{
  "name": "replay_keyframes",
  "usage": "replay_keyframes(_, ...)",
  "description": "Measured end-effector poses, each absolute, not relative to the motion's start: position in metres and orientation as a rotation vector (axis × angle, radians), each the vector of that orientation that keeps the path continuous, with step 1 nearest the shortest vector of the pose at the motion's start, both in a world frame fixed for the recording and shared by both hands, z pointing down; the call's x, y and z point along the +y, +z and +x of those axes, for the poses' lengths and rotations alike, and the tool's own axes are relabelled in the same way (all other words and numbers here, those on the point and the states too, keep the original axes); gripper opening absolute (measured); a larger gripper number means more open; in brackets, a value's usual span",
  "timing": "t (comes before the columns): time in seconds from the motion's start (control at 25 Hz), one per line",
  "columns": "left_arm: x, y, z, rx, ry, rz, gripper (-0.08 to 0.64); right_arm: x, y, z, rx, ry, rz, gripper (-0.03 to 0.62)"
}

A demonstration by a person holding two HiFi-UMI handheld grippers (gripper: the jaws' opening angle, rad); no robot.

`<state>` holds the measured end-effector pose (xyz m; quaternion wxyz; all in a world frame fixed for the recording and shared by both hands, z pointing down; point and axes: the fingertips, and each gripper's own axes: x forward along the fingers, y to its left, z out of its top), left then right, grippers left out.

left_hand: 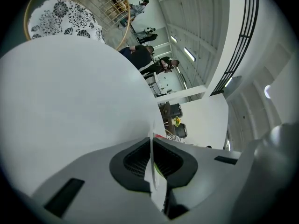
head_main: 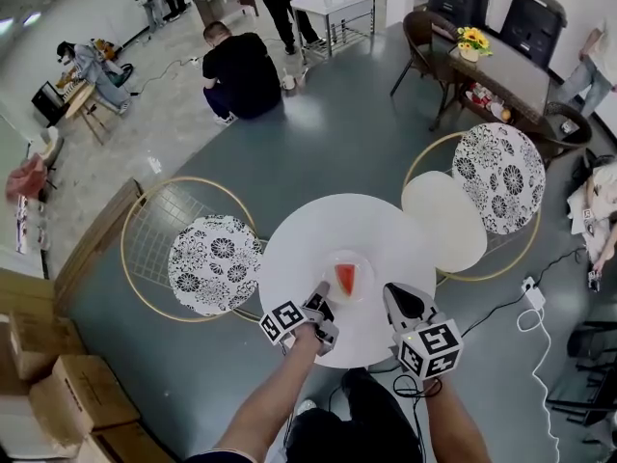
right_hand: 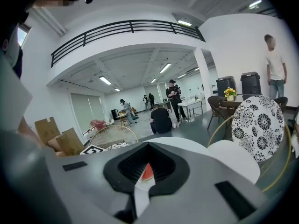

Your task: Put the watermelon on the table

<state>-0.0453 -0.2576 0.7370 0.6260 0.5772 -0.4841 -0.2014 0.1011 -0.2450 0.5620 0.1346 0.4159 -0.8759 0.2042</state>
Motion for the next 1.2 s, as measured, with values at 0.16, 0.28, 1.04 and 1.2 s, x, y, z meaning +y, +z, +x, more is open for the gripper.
replay_keyframes(0.16, -0.260, 0.739, -0.044, -1.121, -0.451, 1.315, 0.016, -0.251, 0.562, 0.100, -2.545, 0.595, 1.192, 0.005)
replay_keyframes(0.28, -0.261, 0.741, -0.045, -1.138, -0.439, 1.294, 0.017, -0.256, 0.561, 0.100, -2.551, 0.596, 1.185, 0.005)
replay_keyframes(1.04, -0.260, 0.757, -0.043, -1.428, 0.207, 1.421, 0.072, -0.273, 0.555, 0.106, -2.580, 0.607, 1.137, 0.005)
replay_keyframes(1.2, -0.259, 0.758, -0.043, -1.502, 0.398, 1.477, 0.087, -0.273, 0.554, 0.104, -2.589, 0.606, 1.122, 0.005)
